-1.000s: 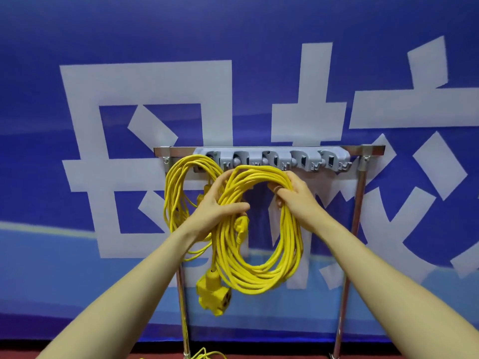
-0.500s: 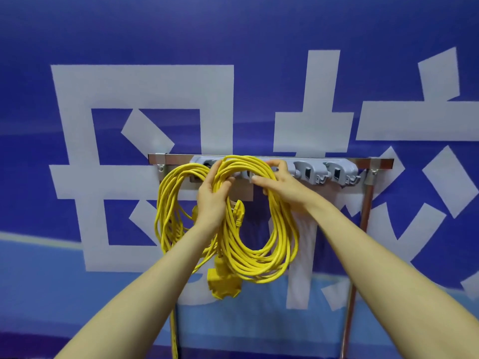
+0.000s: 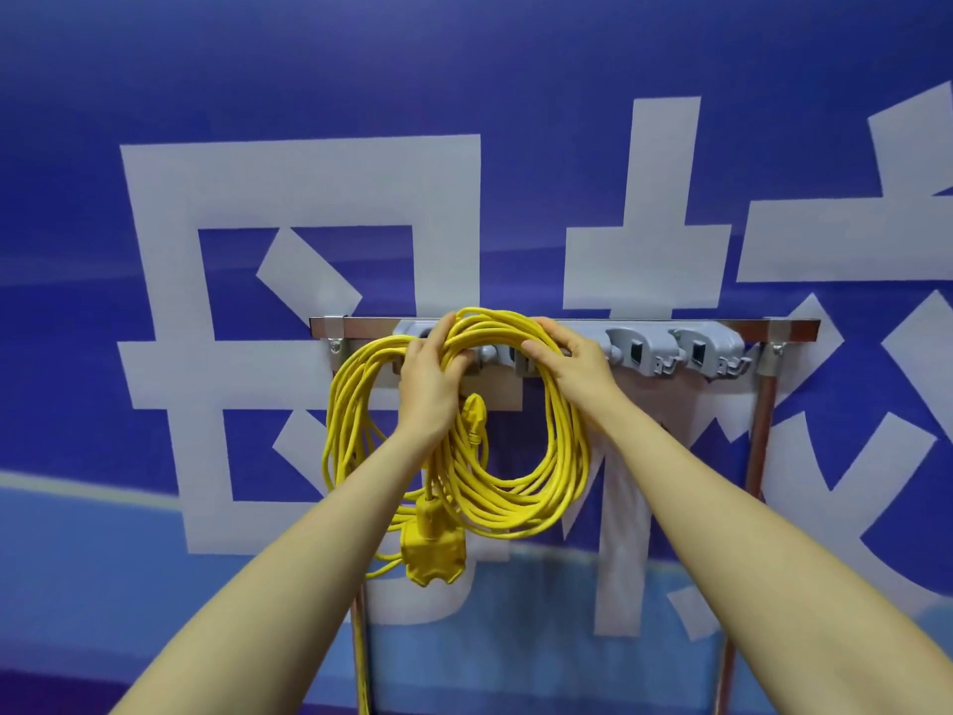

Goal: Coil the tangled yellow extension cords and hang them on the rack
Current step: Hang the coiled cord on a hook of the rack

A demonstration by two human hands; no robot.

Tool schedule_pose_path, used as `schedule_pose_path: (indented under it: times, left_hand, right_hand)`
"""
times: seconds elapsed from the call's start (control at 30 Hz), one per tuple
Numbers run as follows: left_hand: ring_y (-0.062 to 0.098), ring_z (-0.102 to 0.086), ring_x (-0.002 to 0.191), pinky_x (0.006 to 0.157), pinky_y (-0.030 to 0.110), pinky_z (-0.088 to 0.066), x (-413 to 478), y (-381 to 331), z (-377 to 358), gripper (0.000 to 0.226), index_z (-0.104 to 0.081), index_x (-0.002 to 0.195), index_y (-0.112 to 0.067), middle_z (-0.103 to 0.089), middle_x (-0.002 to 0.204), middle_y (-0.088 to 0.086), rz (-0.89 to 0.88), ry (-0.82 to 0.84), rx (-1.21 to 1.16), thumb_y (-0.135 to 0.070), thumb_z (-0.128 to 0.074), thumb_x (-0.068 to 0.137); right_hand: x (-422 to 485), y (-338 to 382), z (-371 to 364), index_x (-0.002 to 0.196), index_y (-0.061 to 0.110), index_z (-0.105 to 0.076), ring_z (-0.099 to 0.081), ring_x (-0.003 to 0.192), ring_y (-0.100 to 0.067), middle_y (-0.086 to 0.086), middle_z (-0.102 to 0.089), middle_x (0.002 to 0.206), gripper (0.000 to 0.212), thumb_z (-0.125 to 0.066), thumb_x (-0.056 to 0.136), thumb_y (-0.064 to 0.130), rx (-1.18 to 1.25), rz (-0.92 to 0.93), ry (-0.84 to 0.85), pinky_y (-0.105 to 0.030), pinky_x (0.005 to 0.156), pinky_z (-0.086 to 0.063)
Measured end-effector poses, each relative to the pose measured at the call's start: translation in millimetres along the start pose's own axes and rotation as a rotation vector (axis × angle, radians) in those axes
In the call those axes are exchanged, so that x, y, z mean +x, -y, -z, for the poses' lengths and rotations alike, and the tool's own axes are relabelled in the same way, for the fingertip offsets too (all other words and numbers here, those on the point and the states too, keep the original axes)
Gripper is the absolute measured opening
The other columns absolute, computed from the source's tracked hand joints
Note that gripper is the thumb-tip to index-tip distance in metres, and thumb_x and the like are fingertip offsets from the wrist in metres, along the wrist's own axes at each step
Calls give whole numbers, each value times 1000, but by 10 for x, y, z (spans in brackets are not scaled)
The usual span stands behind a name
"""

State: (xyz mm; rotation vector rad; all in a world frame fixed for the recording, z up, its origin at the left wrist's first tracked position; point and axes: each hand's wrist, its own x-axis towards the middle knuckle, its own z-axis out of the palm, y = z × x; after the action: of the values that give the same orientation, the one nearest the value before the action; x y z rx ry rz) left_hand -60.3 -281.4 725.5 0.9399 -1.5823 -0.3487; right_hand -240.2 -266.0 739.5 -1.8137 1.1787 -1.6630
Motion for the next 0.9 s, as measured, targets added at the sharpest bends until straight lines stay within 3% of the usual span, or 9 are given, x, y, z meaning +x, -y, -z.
schedule_pose_path:
  times: [0.07, 0.17, 0.3, 0.37, 0.47, 0.57, 0.67, 0.8, 0.9]
  left_hand:
    - [15, -43, 124, 96, 22, -32, -47, 21, 1, 50, -41, 146, -26, -48, 135, 6, 0, -9, -10, -24, -55, 98]
    - [17, -43, 126, 93, 19, -30, -55, 1, 15, 49, -40, 147, -25, -46, 137, 7, -3, -5, 19, -23, -52, 100]
    - [24, -47, 124, 94, 29, -36, -29, -42, 11, 46, -38, 147, -24, -45, 137, 10, -3, -1, 103, -22, -47, 102]
    - [28, -48, 122, 95, 36, -40, -12, -66, 21, 45, -34, 147, -24, -45, 137, 12, -20, 25, 180, -23, -44, 103]
    - [34, -51, 117, 85, 37, -41, 41, -85, 64, 46, -27, 148, -22, -44, 136, 15, -77, 77, 378, -26, -39, 104]
    - [38, -55, 108, 74, 35, -38, 93, -133, 118, 45, -25, 148, -22, -42, 135, 17, -116, 102, 532, -29, -35, 105]
    - [39, -58, 101, 69, 37, -41, 161, -172, 110, 44, -26, 148, -24, -42, 130, 17, -108, 95, 598, -30, -34, 105]
    - [40, -58, 102, 74, 43, -48, 163, -100, 49, 43, -26, 147, -28, -45, 129, 17, -73, 64, 626, -32, -35, 105]
    - [40, -58, 104, 78, 44, -48, 154, -84, 49, 44, -25, 147, -28, -43, 130, 17, -68, 81, 640, -37, -33, 105]
  right_hand:
    - [-4, 5, 6, 133, 18, -53, -49, 116, -7, 2, -56, 127, 42, -60, 92, 21, -3, 0, 14, -16, 92, -40]
    - [6, -5, 41, 140, 26, -44, -40, 124, -5, 5, -46, 139, 50, -59, 92, 26, 5, -33, 93, -21, 98, -35]
    - [24, 31, 85, 142, 27, -40, -40, 129, -10, 5, -44, 142, 46, -49, 97, 29, -23, -68, 175, -23, 102, -36]
    - [31, 36, 69, 139, 21, -45, -46, 126, -12, 2, -50, 138, 41, -48, 98, 25, -14, -30, 118, -20, 98, -40]
    - [12, 9, 26, 128, 20, -56, -57, 106, -11, 1, -61, 118, 32, -53, 96, 24, -83, 72, -46, -13, 81, -49]
    - [-3, -53, -6, 108, 23, -61, -58, 92, -6, 4, -63, 102, 15, -57, 94, 23, -172, 166, -148, -25, 78, -52]
    - [-21, -152, -25, 115, 19, -61, -57, 103, -11, 1, -63, 111, 21, -55, 95, 21, -274, 256, -182, -33, 90, -50]
    - [-181, -325, -33, 144, 22, -36, -38, 132, -10, 2, -43, 144, 50, -48, 97, 11, -397, 328, -28, -22, 106, -32]
    - [-142, -350, -20, 146, 24, -33, -37, 134, -14, 0, -42, 146, 55, -46, 96, 4, -451, 355, -88, -25, 108, -32]
